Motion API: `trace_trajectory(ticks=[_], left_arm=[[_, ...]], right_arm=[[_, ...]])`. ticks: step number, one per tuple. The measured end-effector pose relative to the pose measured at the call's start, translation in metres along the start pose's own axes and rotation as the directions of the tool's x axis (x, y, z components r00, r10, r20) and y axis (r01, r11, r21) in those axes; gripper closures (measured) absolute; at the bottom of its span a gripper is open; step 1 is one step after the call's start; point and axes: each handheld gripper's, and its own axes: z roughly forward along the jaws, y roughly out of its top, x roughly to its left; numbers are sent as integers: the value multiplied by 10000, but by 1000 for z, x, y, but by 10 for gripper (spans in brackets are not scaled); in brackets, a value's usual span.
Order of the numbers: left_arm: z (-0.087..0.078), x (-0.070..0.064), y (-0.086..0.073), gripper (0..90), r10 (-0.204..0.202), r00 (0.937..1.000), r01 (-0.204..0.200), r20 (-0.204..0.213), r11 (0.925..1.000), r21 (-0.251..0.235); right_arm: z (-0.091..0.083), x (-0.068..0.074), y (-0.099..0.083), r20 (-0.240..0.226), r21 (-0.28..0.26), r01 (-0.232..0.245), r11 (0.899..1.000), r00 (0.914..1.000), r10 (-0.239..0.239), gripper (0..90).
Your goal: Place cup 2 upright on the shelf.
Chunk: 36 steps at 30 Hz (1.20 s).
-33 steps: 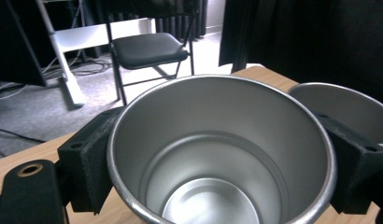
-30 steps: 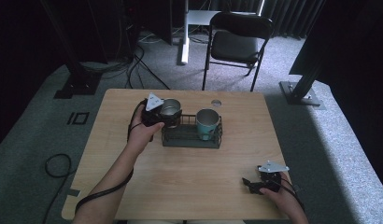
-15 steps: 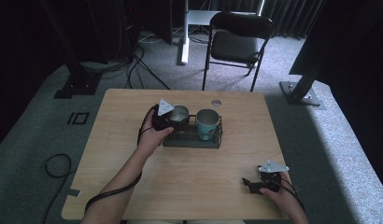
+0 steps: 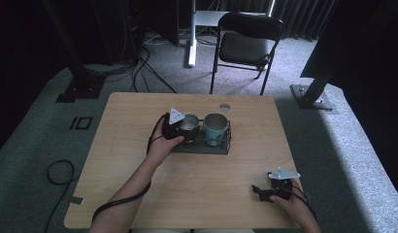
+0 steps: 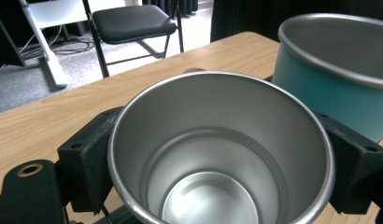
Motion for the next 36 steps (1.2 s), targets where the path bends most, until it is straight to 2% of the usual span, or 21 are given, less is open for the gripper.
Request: trace_trajectory(ticks=[11,12,13,17,19,21,23,24,27,28,31,32,36], left_arm=[[6,-2,-1,138,153,9999,-153,81,9999,69],[8,-3,-2,138,266,9996,-267,44,9992,298],[8,-3,-4,138,348,9994,-350,88,9989,302],[8,-2,-6,138,265,9995,-269,155,9993,242],[8,-2,-6,135,422,9988,-428,239,9987,272],[6,-3,-5,84,470,9989,-469,-14,9985,299],[5,-2,-4,81,321,9995,-320,-50,9993,173],[3,0,-2,81,111,9999,-111,33,9999,42],[1,1,-1,24,232,9997,-233,109,9997,58],[0,1,-2,24,143,9993,-144,347,9999,49],[-2,0,-3,24,303,9989,-309,371,9994,142],[-2,0,-3,24,196,9993,-201,319,9997,154],[-6,0,-3,24,172,9992,-177,350,9998,132]], right_arm=[[0,0,0,0,-3,0,10000,10000,0,118],[0,0,0,-2,-4,1,10000,10000,-1,118],[0,0,0,-1,-3,0,10000,10000,0,118],[0,0,0,-2,-5,-2,10000,10000,2,118],[0,0,0,-1,-4,0,10000,10000,0,118],[0,0,0,0,-1,-2,10000,10000,2,118],[0,0,0,-1,-3,2,10000,10000,-2,118],[0,0,0,0,-2,-3,10000,10000,3,118],[0,0,0,-1,0,0,10000,10000,0,118],[0,0,0,1,-1,-1,10000,10000,1,118],[0,0,0,-1,-1,-2,10000,10000,2,118],[0,0,0,0,-1,-1,10000,10000,1,118],[0,0,0,1,-1,-2,10000,10000,2,118]])
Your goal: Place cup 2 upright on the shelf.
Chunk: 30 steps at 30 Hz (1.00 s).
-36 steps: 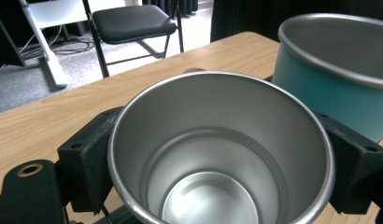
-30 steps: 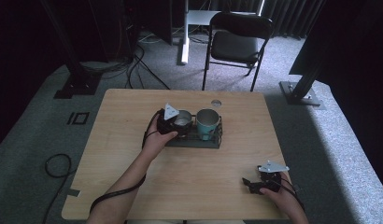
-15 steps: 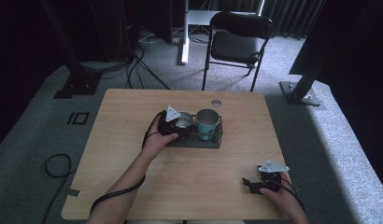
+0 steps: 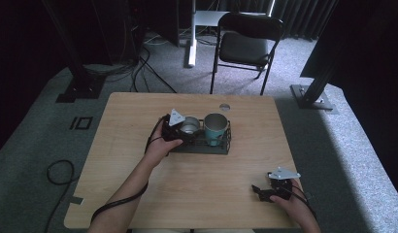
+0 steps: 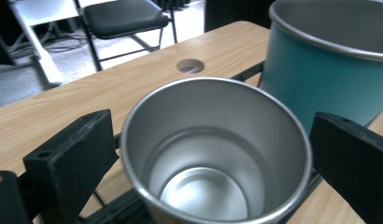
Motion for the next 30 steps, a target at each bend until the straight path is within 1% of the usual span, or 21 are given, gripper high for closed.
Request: trace_trajectory(ticks=[2,3,5,6,7,9,10,12,16,17,20,21,23,26,27,29,30], left_arm=[[-1,0,-1,24,-40,9999,40,-95,10000,42],[-2,0,-1,24,-7,10000,7,-10,10000,69],[-3,-1,-1,24,9,10000,-9,-27,9999,105],[-5,-1,-3,24,11,10000,-11,-9,10000,85],[-6,-1,-3,24,-28,9999,29,-100,10000,70],[-10,0,-4,24,-84,10000,84,-30,10000,-3],[-11,1,-4,24,-76,9999,77,-122,10000,27],[-15,1,-5,24,-40,10000,40,-66,10000,-7],[-23,2,-5,24,-34,10000,34,-81,10000,-78],[-23,2,-5,24,-34,10000,34,-81,10000,-78],[-32,3,-5,24,-35,10000,33,-81,9998,-198],[-33,3,-5,24,-9,9999,7,-143,9998,-192],[-35,4,-6,24,13,9999,-15,-134,9998,-175],[-41,7,-8,24,-21,9999,18,-141,9998,-177],[-43,7,-9,24,-61,9998,57,-211,9998,-207],[-44,9,-9,24,-74,9997,70,-220,9997,-214],[-48,11,-10,24,-28,9996,22,-298,9998,-191]], right_arm=[[0,0,0,-2,2,3,10000,10000,-3,118],[0,0,0,-1,0,0,10000,10000,0,118],[0,0,0,1,1,2,10000,10000,-2,118],[0,0,0,0,-1,4,10000,10000,-4,118],[0,0,0,-1,-1,-2,10000,10000,2,118],[0,0,0,-1,1,2,10000,10000,-2,118],[0,0,0,-1,0,0,10000,10000,0,118],[0,0,0,-1,0,0,10000,10000,0,118],[0,0,0,0,1,-4,10000,10000,4,118],[0,0,0,0,1,-4,10000,10000,4,118],[0,0,0,1,2,1,10000,10000,-1,118],[0,0,0,1,3,3,10000,10000,-3,117],[0,0,0,0,3,-2,10000,10000,2,117],[0,0,0,1,4,3,10000,10000,-3,118],[0,0,0,1,3,-1,10000,10000,1,117],[0,0,0,1,3,1,10000,10000,-1,118],[0,0,0,1,4,1,10000,10000,-1,118]])
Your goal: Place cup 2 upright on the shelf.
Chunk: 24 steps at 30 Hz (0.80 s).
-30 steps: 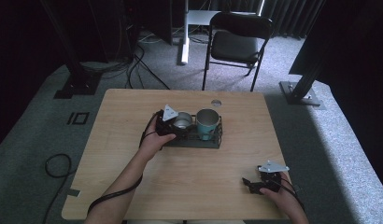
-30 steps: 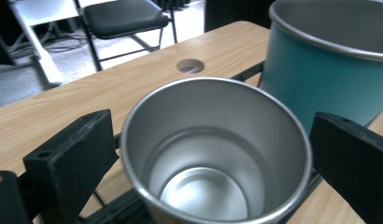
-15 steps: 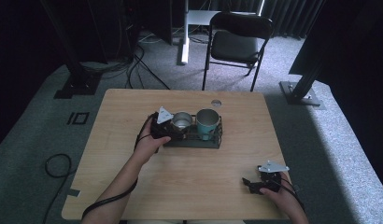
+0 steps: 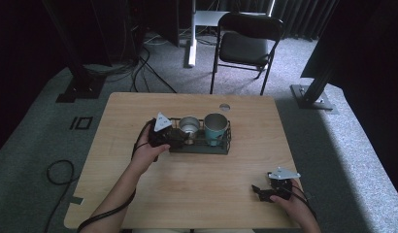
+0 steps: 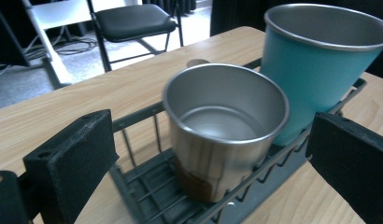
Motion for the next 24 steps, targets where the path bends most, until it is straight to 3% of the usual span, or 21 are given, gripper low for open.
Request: trace_trajectory(ticks=[19,24], left_arm=[[-33,20,-21,24,-258,9994,260,-210,9996,93],[-39,22,-32,24,-309,9989,320,-347,9990,320]], right_arm=[[0,0,0,0,-1,-2,10000,10000,2,117],[0,0,0,0,-1,-2,10000,10000,2,118]])
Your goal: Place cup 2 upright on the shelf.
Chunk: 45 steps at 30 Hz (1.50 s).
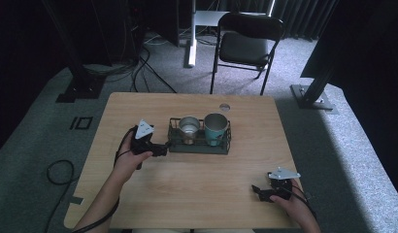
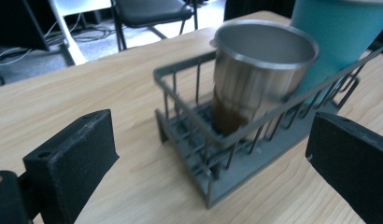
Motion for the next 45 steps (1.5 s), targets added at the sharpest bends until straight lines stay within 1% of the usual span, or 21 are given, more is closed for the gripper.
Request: trace_trajectory(ticks=[2,4,7,11,16,22,23,24,28,31,33,36,37,38,40,41,43,45], left_arm=[[-2,2,-5,24,-160,9999,160,-11,9999,-10],[-4,3,-9,24,-221,9998,221,-9,9998,-3],[-7,4,-15,24,-165,9999,166,-22,9998,129],[-11,5,-24,24,-79,9998,84,-185,9996,264],[-19,8,-36,24,-211,9995,220,-243,9990,381],[-29,13,-47,24,-464,9981,481,-411,9980,414],[-29,13,-47,24,-464,9981,481,-411,9980,414],[-31,15,-52,24,-491,9978,514,-449,9974,507],[-36,17,-62,24,-702,9961,731,-531,9958,552],[-39,18,-66,24,-895,9934,936,-719,9941,553],[-41,19,-69,24,-907,9922,962,-853,9934,630],[-45,20,-74,24,-1078,9889,1157,-1019,9905,749],[-47,21,-76,24,-1122,9876,1211,-1102,9896,779],[-49,22,-78,24,-1221,9849,1322,-1229,9882,776],[-51,23,-80,24,-1307,9823,1428,-1342,9861,846],[-51,23,-80,24,-1307,9823,1428,-1342,9861,846],[-55,25,-86,24,-1425,9779,1576,-1528,9832,918],[-58,26,-89,24,-1477,9761,1639,-1593,9820,936]], right_arm=[[0,0,0,-1,-1,-1,10000,10000,1,117],[0,0,0,0,0,0,10000,10000,0,117],[0,0,0,-1,1,0,10000,10000,0,117],[0,0,0,-1,-1,0,10000,10000,0,117],[0,0,0,1,-2,0,10000,10000,0,118],[0,0,0,-1,-1,1,10000,10000,-1,117],[0,0,0,-1,-1,1,10000,10000,-1,117],[0,0,0,-2,-2,0,10000,10000,0,117],[0,0,0,-2,-1,-1,10000,10000,1,117],[0,0,0,1,0,2,10000,10000,-2,117],[0,0,0,0,1,2,10000,10000,-2,117],[0,0,0,0,0,3,10000,10000,-3,118],[0,0,0,-1,-3,2,10000,10000,-2,117],[0,0,0,0,-2,2,10000,10000,-2,117],[0,0,0,-1,-2,2,10000,10000,-2,117],[0,0,0,-1,-2,2,10000,10000,-2,117],[0,0,0,1,8,-21,10000,10000,21,118],[0,0,0,-1,-6,0,10000,10000,0,118]])
